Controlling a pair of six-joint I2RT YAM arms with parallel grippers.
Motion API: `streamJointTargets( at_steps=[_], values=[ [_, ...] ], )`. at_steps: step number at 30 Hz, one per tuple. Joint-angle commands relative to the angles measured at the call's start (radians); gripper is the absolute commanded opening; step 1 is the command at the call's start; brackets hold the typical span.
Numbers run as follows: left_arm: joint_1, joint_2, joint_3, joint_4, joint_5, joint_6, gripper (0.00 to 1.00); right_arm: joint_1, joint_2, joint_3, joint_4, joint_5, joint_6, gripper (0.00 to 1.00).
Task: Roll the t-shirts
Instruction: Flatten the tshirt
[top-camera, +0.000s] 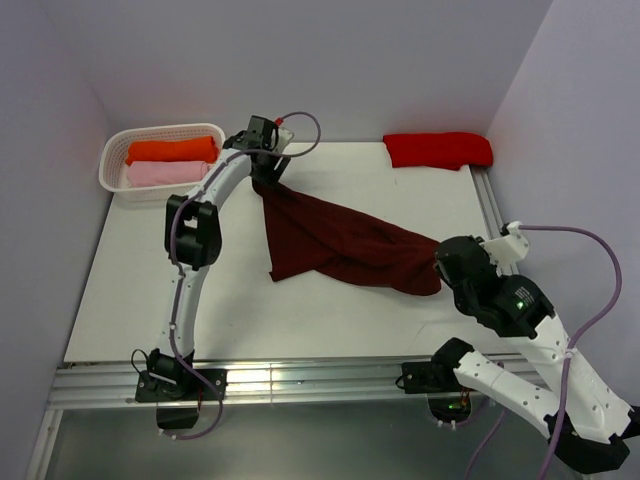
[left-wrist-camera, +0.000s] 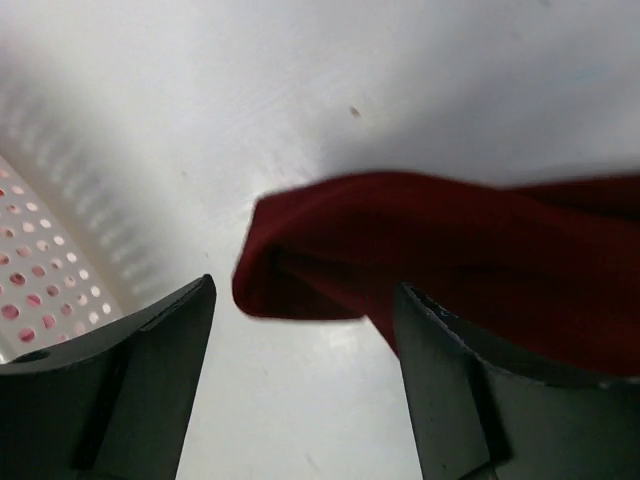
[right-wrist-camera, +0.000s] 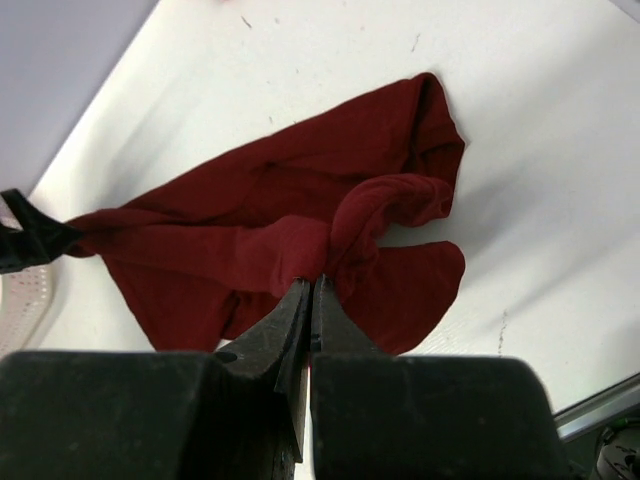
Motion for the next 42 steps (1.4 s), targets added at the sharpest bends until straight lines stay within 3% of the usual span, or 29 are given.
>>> streamJointTargets(
  at_steps=[1,5,7,8,11,17,21,29,32,33,35,36,37,42],
  values=[
    [0.002,-0.157,-0.029,-0.063,0.136,-0.025,0.78,-0.029,0.020,-0.011,0.070,-0.005,-0.054,0.00],
    [0.019,-0.355,-0.234,-0.129,0.283,-0.029,0.79,-0.049,0.058,-0.026,0.133,-0.033,-0.091,0.00],
    [0.028,-0.446,-0.444,-0.149,0.360,-0.018,0.77,-0.055,0.071,-0.031,0.154,-0.045,-0.105,0.00],
    [0.030,-0.477,-0.445,-0.141,0.380,-0.015,0.76,-0.057,0.072,-0.034,0.162,-0.048,-0.109,0.00],
    [0.031,-0.563,-0.688,-0.079,0.432,-0.028,0.72,-0.063,0.077,-0.045,0.194,-0.062,-0.123,0.00],
    [0.016,-0.539,-0.810,0.033,0.491,-0.066,0.67,-0.069,0.089,-0.064,0.228,-0.090,-0.136,0.00],
    [-0.016,-0.522,-0.861,0.125,0.443,-0.101,0.72,-0.069,0.086,-0.078,0.243,-0.099,-0.137,0.00],
    [-0.070,-0.478,-0.900,0.211,0.397,-0.117,0.68,-0.070,0.078,-0.109,0.257,-0.108,-0.133,0.00],
    [-0.085,-0.450,-0.897,0.233,0.341,-0.126,0.53,-0.072,0.078,-0.114,0.257,-0.107,-0.133,0.00],
    [-0.087,-0.444,-0.896,0.236,0.327,-0.129,0.39,-0.072,0.077,-0.114,0.254,-0.107,-0.133,0.00],
    [-0.084,-0.433,-0.887,0.248,0.269,-0.136,0.24,-0.073,0.075,-0.107,0.248,-0.102,-0.137,0.00],
    [-0.082,-0.435,-0.881,0.250,0.256,-0.138,0.09,-0.075,0.072,-0.101,0.240,-0.101,-0.139,0.00],
    [-0.075,-0.435,-0.871,0.250,0.229,-0.133,0.02,-0.076,0.071,-0.100,0.237,-0.094,-0.143,0.00],
    [-0.013,-0.401,-0.714,0.187,0.202,-0.133,0.00,-0.096,0.057,-0.055,0.196,-0.074,-0.175,0.00]
  ],
)
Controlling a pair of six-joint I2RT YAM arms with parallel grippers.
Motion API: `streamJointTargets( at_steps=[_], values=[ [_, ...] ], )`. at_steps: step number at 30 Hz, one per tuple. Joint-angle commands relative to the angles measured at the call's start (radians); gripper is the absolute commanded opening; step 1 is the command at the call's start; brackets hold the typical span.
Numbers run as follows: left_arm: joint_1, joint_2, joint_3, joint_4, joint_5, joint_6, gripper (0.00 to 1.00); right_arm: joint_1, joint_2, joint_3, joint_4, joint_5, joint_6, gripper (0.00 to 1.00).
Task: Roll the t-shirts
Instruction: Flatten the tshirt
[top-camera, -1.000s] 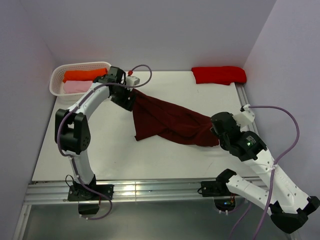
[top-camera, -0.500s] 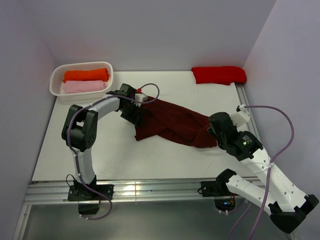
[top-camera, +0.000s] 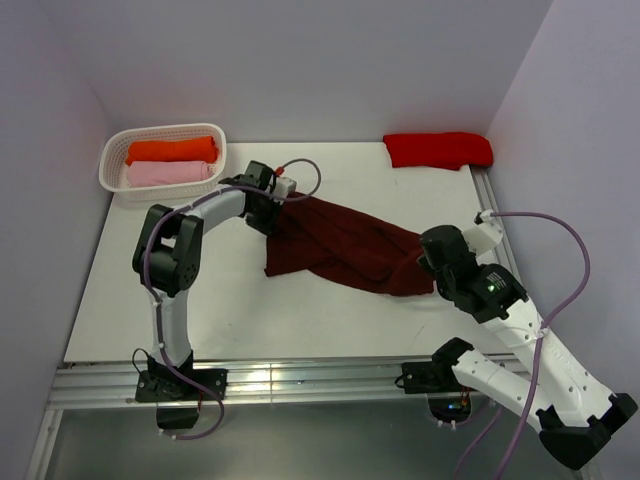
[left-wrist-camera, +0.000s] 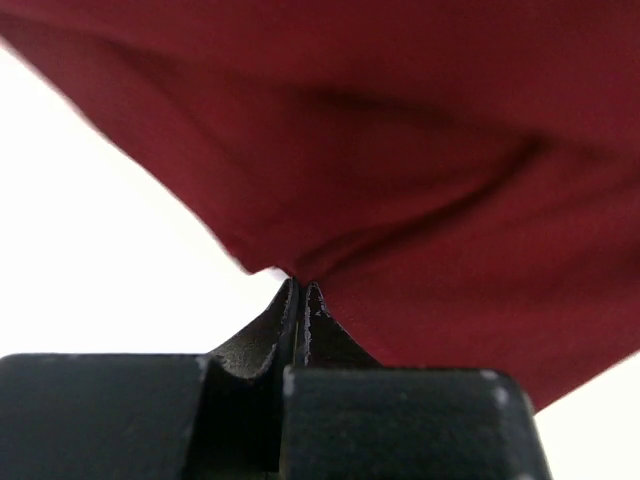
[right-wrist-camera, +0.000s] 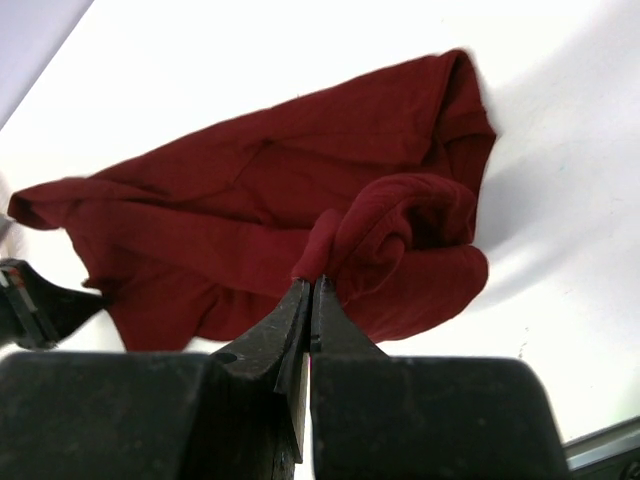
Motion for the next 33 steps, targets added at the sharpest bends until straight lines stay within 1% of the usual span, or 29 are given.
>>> streamJointTargets(
  at_steps=[1,2,8,15,18,20,24,29,31,32,33],
  values=[
    [0.072,0.036,0.129,-0.015,-0.069,0.001,0.00,-0.024,-0.021,0.062,-0.027,0.046,-0.039,0.00],
    [0.082,0.043,0.182,-0.028,-0.069,0.004,0.00,-0.030,-0.023,0.068,-0.032,0.047,-0.045,0.00],
    [0.129,0.109,0.330,-0.113,-0.081,0.018,0.00,-0.077,-0.037,0.089,-0.047,0.041,-0.087,0.00],
    [0.166,0.091,0.379,-0.138,-0.057,0.014,0.00,-0.166,-0.055,0.091,-0.038,0.006,-0.154,0.00],
    [0.174,0.125,0.420,-0.172,-0.058,0.027,0.00,-0.208,-0.054,0.083,-0.010,-0.035,-0.177,0.00],
    [0.174,0.149,0.448,-0.193,-0.052,0.035,0.00,-0.217,-0.048,0.077,-0.001,-0.061,-0.180,0.00],
    [0.174,0.207,0.468,-0.180,-0.024,0.038,0.00,-0.217,-0.046,0.036,0.034,-0.098,-0.180,0.00],
    [0.172,0.284,0.586,-0.196,0.003,0.018,0.00,-0.217,-0.031,0.004,0.057,-0.137,-0.180,0.00],
    [0.172,0.310,0.608,-0.212,0.005,0.014,0.01,-0.218,-0.028,-0.004,0.070,-0.152,-0.182,0.00],
    [0.172,0.309,0.599,-0.212,0.006,0.014,0.14,-0.217,-0.029,-0.012,0.073,-0.154,-0.183,0.00],
    [0.172,0.288,0.586,-0.206,0.005,0.017,0.21,-0.218,-0.028,-0.012,0.077,-0.157,-0.185,0.00]
  ],
)
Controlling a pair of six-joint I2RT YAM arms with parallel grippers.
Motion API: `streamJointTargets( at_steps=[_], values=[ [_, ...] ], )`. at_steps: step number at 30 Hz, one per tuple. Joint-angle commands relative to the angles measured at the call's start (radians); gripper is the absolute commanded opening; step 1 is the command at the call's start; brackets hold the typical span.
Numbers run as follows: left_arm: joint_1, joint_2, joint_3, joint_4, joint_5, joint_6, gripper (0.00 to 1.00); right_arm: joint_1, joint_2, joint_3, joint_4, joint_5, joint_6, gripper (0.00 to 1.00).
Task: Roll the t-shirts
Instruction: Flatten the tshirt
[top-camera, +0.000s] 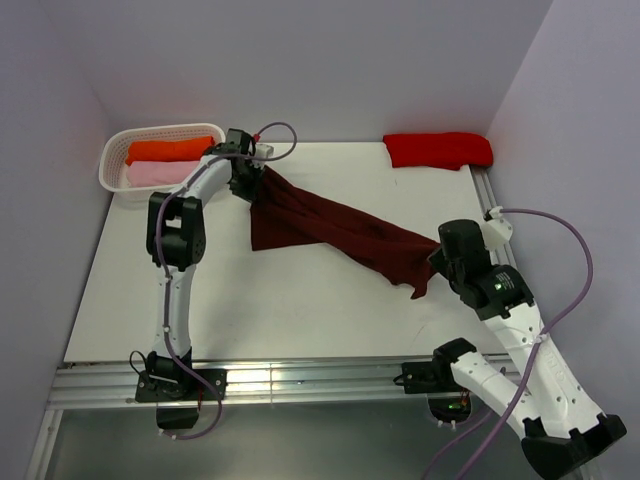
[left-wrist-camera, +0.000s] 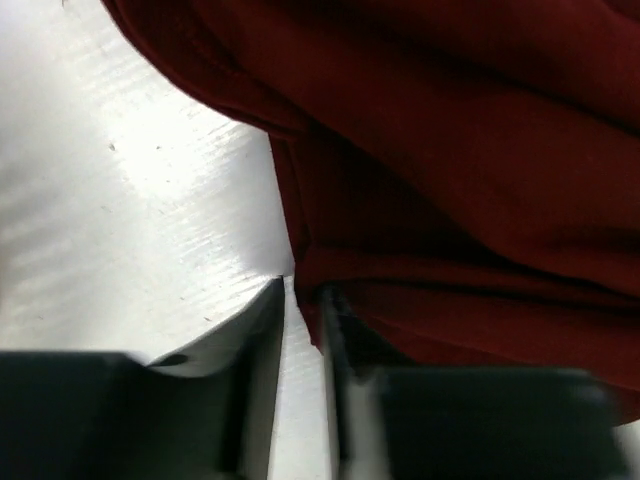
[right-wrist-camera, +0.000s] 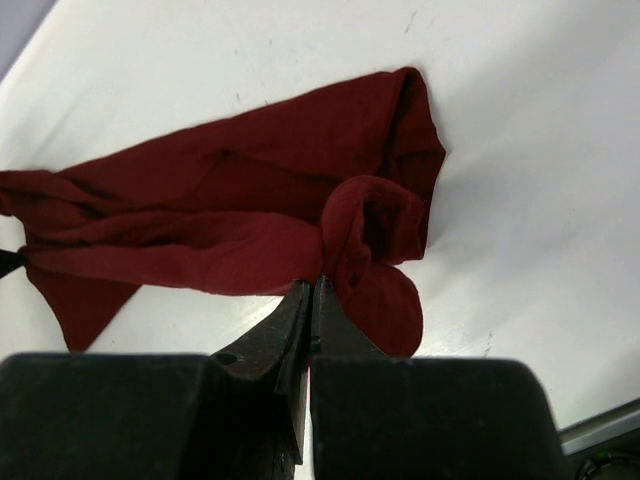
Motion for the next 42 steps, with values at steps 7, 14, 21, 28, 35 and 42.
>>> streamJointTargets(
  at_steps=[7,14,21,28,35,42],
  values=[
    [0.019,-0.214,-0.089,0.003,0.046,0.020,0.71,-0.008,0.027,-0.033,0.091,-0.032,-0.021,0.00],
    [0.022,-0.411,-0.380,-0.044,0.167,0.053,0.62,-0.008,0.038,-0.062,0.116,-0.034,-0.021,0.00],
    [0.010,-0.458,-0.575,0.064,0.216,0.005,0.61,-0.008,0.055,-0.071,0.136,-0.049,-0.023,0.00],
    [-0.030,-0.458,-0.663,0.186,0.163,-0.065,0.62,-0.008,0.056,-0.090,0.148,-0.051,-0.021,0.00],
    [-0.051,-0.411,-0.663,0.214,0.100,-0.111,0.57,-0.008,0.049,-0.111,0.159,-0.056,-0.026,0.00],
    [-0.068,-0.431,-0.723,0.226,0.057,-0.110,0.55,-0.008,0.053,-0.111,0.156,-0.051,-0.032,0.00]
  ],
)
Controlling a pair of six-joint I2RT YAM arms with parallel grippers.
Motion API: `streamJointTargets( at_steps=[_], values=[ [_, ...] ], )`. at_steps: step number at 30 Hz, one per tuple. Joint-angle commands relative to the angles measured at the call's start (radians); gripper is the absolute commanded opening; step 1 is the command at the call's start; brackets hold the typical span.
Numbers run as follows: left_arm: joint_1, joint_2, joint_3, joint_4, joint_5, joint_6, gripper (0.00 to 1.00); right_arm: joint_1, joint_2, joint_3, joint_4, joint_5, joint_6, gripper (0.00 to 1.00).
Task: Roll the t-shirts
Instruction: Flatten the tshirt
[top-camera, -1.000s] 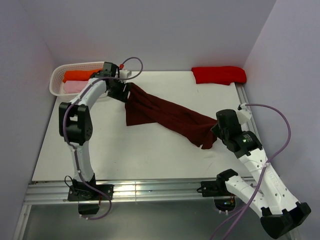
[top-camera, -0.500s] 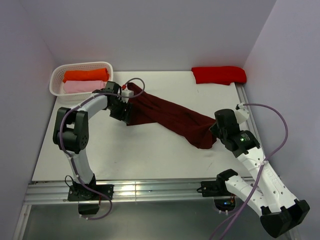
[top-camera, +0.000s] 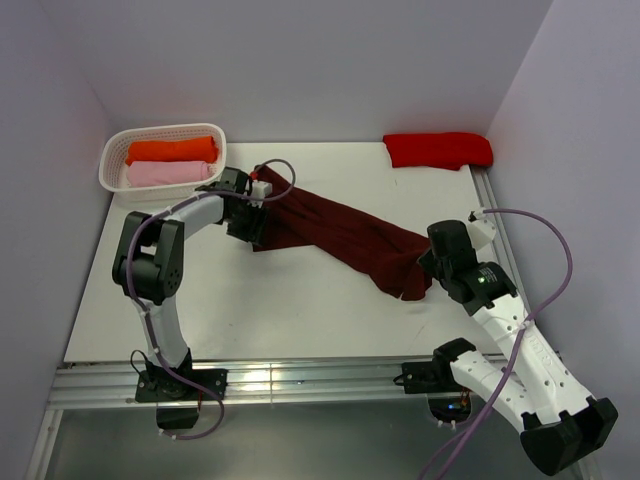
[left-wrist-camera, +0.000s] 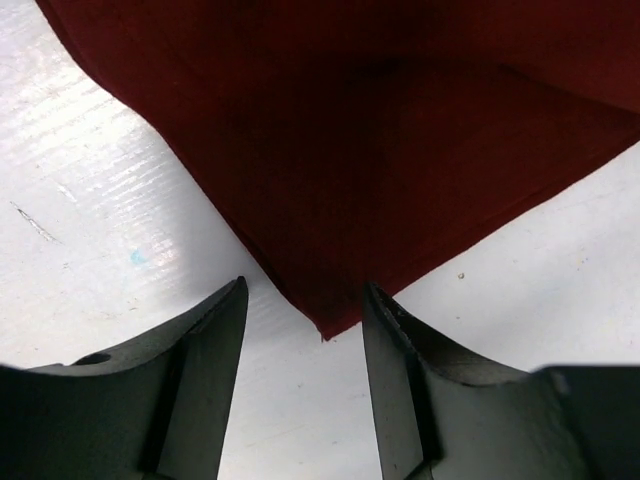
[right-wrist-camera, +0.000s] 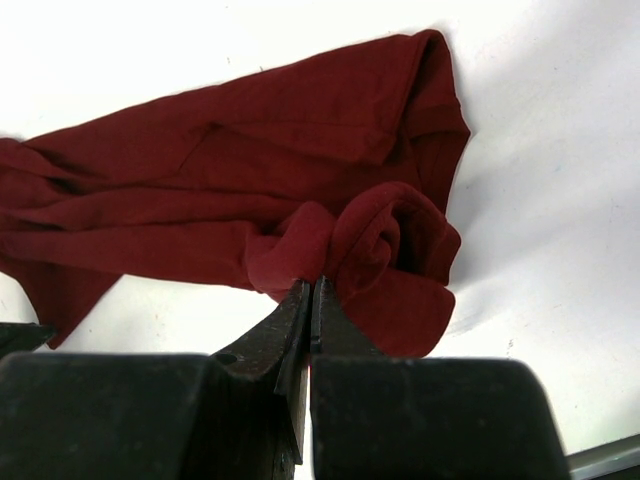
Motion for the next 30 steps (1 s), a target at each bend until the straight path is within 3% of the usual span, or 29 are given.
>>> streamJointTargets(
  at_steps=[1,4,7,8,10,21,30],
  values=[
    [-0.013,-0.016,-0.037,0.023,-0.033,-0.011,0.55,-0.007,-0.002,0.001,0.032,0.011,-0.020,0.00],
    [-0.019,-0.010,-0.054,0.030,-0.035,-0.006,0.47,-0.007,0.001,-0.007,0.039,0.005,-0.020,0.00],
    [-0.022,0.003,-0.051,0.023,-0.027,-0.011,0.24,-0.008,0.006,-0.007,0.048,0.001,-0.017,0.00],
    [-0.022,0.002,-0.046,0.018,-0.023,-0.005,0.10,-0.008,0.007,-0.004,0.048,0.001,-0.020,0.00],
    [-0.022,-0.016,-0.017,-0.003,-0.015,0.002,0.00,-0.008,0.014,0.016,0.045,0.002,-0.026,0.00],
    [0.062,-0.318,0.225,-0.265,0.051,0.074,0.00,-0.008,0.046,0.268,-0.042,0.010,-0.101,0.00],
    [0.123,-0.568,0.256,-0.368,0.100,0.117,0.00,-0.007,-0.012,0.361,-0.083,-0.030,-0.109,0.00]
  ],
)
